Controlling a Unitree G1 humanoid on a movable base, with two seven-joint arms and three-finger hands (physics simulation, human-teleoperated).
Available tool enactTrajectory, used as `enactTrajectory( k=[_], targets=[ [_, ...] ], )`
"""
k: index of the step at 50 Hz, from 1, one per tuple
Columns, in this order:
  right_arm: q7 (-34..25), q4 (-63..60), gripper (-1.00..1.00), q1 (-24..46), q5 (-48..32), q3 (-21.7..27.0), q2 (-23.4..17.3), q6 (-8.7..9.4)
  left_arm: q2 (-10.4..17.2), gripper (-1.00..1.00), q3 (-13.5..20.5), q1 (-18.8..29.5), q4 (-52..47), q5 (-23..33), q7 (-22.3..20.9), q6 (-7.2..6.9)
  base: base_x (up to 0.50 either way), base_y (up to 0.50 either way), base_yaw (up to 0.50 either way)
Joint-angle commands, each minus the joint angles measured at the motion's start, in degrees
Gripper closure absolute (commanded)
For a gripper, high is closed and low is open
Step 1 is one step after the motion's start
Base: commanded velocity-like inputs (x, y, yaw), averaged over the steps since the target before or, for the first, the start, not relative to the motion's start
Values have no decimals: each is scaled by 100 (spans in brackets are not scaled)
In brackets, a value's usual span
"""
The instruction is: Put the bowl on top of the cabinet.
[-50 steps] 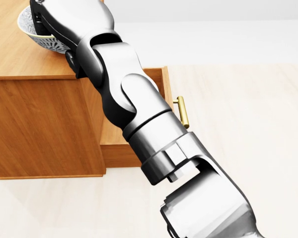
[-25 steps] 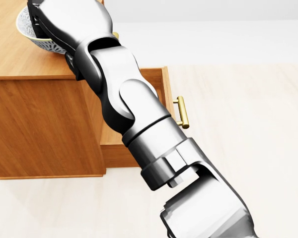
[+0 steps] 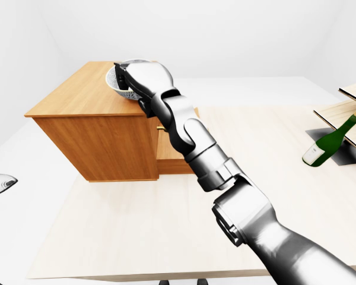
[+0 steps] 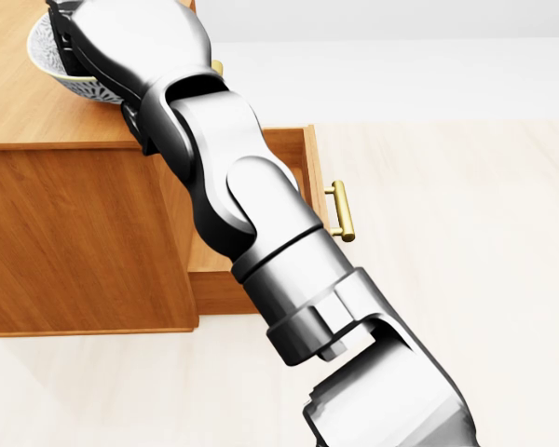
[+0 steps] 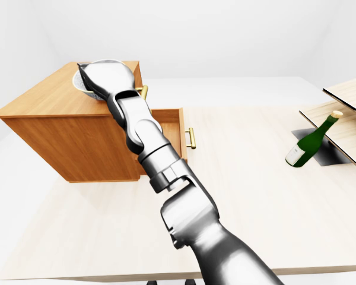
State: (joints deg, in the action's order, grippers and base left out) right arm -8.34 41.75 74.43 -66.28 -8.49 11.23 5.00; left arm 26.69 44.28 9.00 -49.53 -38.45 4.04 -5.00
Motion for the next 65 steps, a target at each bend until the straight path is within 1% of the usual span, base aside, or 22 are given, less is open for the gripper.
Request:
enactTrajectory(
  k=[1, 19, 20, 21, 22, 23, 24, 25, 41, 46, 49, 59, 65],
  targets=[
    [-389, -78, 100, -344, 586, -214, 877, 0, 13, -100, 11, 6, 2, -20, 6, 0, 0, 0, 0],
    [-440, -209, 100, -410, 665, -216, 877, 0, 89, -100, 83, 18, -46, -167, 92, 0, 0, 0, 0],
    [-437, -207, 74, -411, 672, -213, 877, 0, 90, -100, 81, 18, -46, -171, 94, 0, 0, 0, 0],
    [-432, -206, 0, -415, 671, -217, 877, 0, 85, -100, 67, 11, -39, -156, 91, 0, 0, 0, 0],
    [-424, -205, -25, -418, 666, -221, 877, 0, 80, -100, 58, 4, -33, -144, 86, 0, 0, 0, 0],
    [-416, -199, -85, -416, 660, -224, 877, 0, 75, -100, 49, 1, -30, -135, 84, 0, 0, 0, 0],
    [-415, -197, -85, -415, 659, -223, 877, 0, 74, -100, 48, 1, -30, -133, 83, 0, 0, 0, 0],
    [-416, -196, -100, -407, 664, -215, 877, 0, 72, -100, 39, 0, -34, -129, 85, 0, 0, 0, 0],
    [-365, -68, -100, -325, 661, -164, 877, 0, 45, -100, 10, -3, -27, -74, 62, 0, 0, 0, 0],
    [-553, -293, -100, -277, 655, -153, 874, 0, 40, -100, 13, 1, -25, -55, 49, 0, 0, 0, 0],
    [-690, -465, -100, -237, 679, -117, 803, 0, 50, -100, 38, 8, -41, -81, 59, 0, 0, 0, 0],
    [-1052, -1021, -100, -143, 815, -37, 608, 0, 5, -100, -43, -6, -11, 42, 5, 0, 0, 0, 0],
    [-1360, -1584, -100, -264, 802, -89, 613, 0, -41, -100, -95, -7, -8, 131, -38, 0, 0, 0, 0]
  ],
)
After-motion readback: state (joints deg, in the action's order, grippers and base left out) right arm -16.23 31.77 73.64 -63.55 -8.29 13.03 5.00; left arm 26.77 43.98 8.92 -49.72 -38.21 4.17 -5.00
